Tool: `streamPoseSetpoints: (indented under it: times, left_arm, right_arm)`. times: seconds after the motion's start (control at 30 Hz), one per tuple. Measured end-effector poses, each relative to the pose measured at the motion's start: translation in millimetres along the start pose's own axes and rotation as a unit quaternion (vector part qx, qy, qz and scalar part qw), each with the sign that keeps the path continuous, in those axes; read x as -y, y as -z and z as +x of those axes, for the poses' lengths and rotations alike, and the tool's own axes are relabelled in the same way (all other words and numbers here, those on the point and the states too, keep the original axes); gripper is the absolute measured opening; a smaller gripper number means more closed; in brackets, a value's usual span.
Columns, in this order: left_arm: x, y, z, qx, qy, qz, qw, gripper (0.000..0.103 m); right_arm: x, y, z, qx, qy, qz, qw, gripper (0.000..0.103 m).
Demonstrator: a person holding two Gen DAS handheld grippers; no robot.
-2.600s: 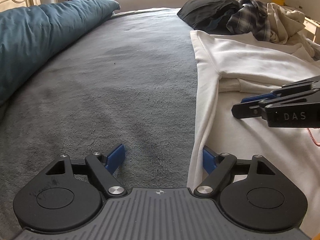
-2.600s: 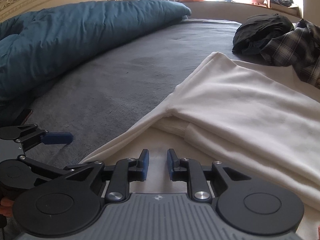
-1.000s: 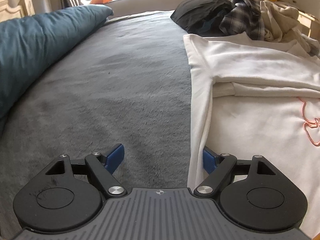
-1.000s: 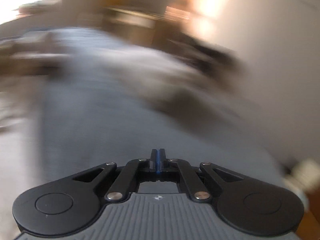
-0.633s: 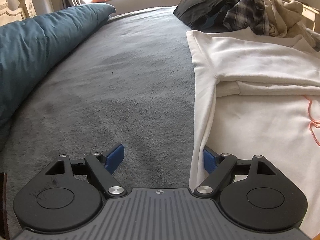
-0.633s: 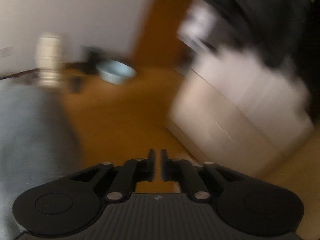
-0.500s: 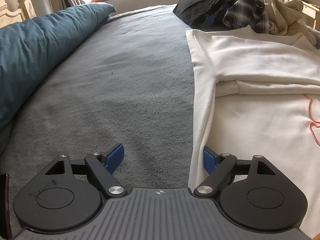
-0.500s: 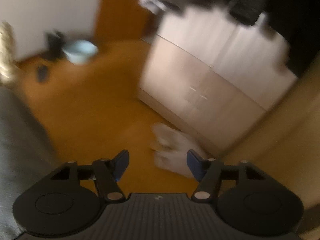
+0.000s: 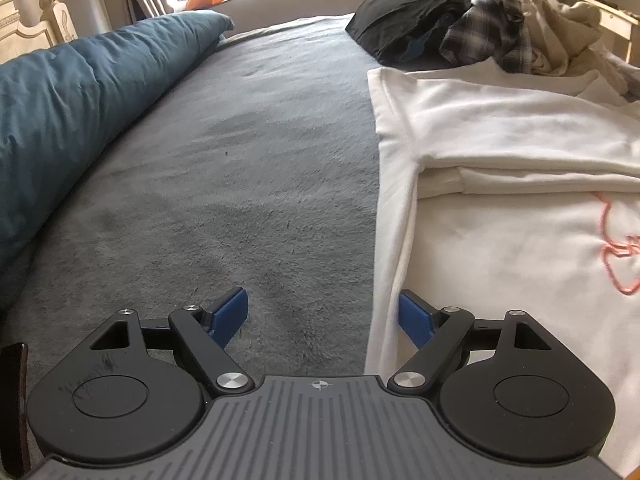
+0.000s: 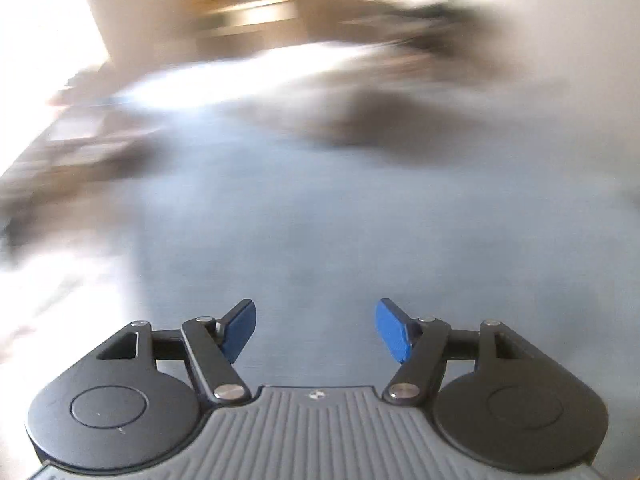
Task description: Fold clothes
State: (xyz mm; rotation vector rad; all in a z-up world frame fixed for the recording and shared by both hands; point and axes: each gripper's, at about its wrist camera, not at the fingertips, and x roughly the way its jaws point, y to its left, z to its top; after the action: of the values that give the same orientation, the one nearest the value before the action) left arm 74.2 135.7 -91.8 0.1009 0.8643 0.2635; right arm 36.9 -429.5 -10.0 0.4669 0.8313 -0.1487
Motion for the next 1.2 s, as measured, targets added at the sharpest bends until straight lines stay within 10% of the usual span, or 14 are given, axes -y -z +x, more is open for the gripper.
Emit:
streamPoseSetpoints:
  times: [0.13,0.3,0.77,1.2]
  left_arm:
    - [0.1,0.7,-18.4,0.004,0.005,0.017,0.9998,0.084]
    - [-1.9,9.7,-32.9,-0.010,0.009,0.031,0.9994,0.086]
    - [28.8,34.0,-29.9,-0.035,0.023,0.061,0.9972,0.086]
    - [40.8,33.8,-14.4,-0.087,0.005,0.059,0.9945,0.090]
  right_arm:
    - [-83.6,0.5,73.0,-0.080,-0.167,-0.032,0.982,0.069]
    - [-139.0,17.3,112.4,-0.143,-0.234,-0.043,0.961,0.069]
    - [-142.6,53.9,118.5,-0.157,-0.237,-0.093,0.954,0.069]
    - [-141.4,109.9,99.9,-0.084,-0.186,-0.318,0.926,0.046]
